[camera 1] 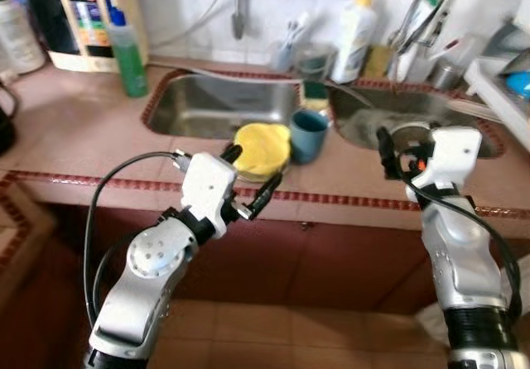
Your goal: Kitchen organization
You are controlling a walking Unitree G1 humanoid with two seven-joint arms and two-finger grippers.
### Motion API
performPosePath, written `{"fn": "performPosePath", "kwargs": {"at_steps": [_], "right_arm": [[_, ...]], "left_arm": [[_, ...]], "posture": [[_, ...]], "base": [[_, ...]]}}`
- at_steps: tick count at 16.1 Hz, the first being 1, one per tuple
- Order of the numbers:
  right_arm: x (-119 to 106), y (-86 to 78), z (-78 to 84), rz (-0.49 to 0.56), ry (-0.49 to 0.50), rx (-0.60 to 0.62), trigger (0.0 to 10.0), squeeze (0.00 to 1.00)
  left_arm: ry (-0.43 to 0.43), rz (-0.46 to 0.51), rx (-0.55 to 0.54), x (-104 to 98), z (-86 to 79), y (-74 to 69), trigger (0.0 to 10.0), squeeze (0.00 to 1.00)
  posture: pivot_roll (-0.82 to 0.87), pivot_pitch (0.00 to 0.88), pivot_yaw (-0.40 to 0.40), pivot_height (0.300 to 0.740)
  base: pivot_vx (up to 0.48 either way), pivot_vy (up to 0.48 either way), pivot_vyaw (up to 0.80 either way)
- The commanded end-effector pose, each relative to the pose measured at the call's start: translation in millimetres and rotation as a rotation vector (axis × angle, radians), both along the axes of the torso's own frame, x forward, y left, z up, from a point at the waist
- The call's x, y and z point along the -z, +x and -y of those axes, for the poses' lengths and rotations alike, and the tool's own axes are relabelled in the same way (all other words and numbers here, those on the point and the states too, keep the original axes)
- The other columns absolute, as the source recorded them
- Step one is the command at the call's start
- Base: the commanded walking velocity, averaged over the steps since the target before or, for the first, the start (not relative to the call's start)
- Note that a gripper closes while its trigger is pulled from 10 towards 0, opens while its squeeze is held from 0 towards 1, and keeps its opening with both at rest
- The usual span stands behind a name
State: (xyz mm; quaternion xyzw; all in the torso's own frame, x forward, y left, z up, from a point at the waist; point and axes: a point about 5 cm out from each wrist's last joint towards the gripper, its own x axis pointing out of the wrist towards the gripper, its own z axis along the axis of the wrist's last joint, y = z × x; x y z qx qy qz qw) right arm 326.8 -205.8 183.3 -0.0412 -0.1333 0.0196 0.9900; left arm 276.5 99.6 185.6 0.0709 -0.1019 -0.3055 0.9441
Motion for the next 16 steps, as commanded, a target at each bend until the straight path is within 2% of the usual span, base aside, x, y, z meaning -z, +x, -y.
{"fn": "performPosePath", "kwargs": {"at_steps": [1,5,6,7,8,11,12,16], "right_arm": [[-5,-2.8,-13.0,0.042,0.007,-0.037,10.0,0.0],[5,-10.0,-37.2,0.047,-0.017,-0.098,10.0,0.0],[6,-8.6,-40.4,0.05,-0.006,-0.096,10.0,0.0],[3,-4.9,-43.7,0.066,0.011,-0.078,10.0,0.0],[2,-3.5,-44.9,0.074,0.012,-0.071,10.0,0.0],[-2,-4.0,-45.4,0.1,0.003,-0.05,10.0,0.0],[-2,-7.8,-41.3,0.112,0.006,-0.016,10.0,0.0],[6,-16.9,-36.3,0.111,0.019,0.019,10.0,0.0]], "left_arm": [[0.015,-0.014,-0.074,4,-9.8,6.3,10.0,0.0],[-0.03,-0.04,-0.134,7,-17.7,19.3,10.0,0.0],[-0.046,-0.046,-0.16,7,-20.7,25.6,10.0,0.0],[-0.08,-0.059,-0.2,6,-24.1,38.3,10.0,0.0],[-0.099,-0.075,-0.208,7,-24.4,43.4,10.0,0.0],[-0.104,-0.11,-0.19,11,-20.1,50.5,10.0,0.0],[-0.128,-0.138,-0.136,14,-11.2,54.5,10.0,0.0],[-0.141,-0.163,-0.059,16,7.7,62.5,10.0,0.0]], "posture": [[0.0,0.0,-0.061,0.732],[0.0,0.0,-0.051,0.732],[-0.01,0.0,-0.041,0.732],[-0.03,0.0,-0.019,0.732],[-0.05,0.0,0.001,0.732],[-0.1,0.0,0.047,0.732],[-0.13,0.0,0.072,0.732],[-0.17,0.0,0.111,0.732]], "base": [[0.0,0.0,0.0],[0.0,0.0,0.0],[0.0,0.0,0.0],[0.0,0.0,0.0],[0.0,0.0,0.0],[0.0,0.0,0.0],[0.0,0.0,0.0],[0.0,0.0,0.0]]}}
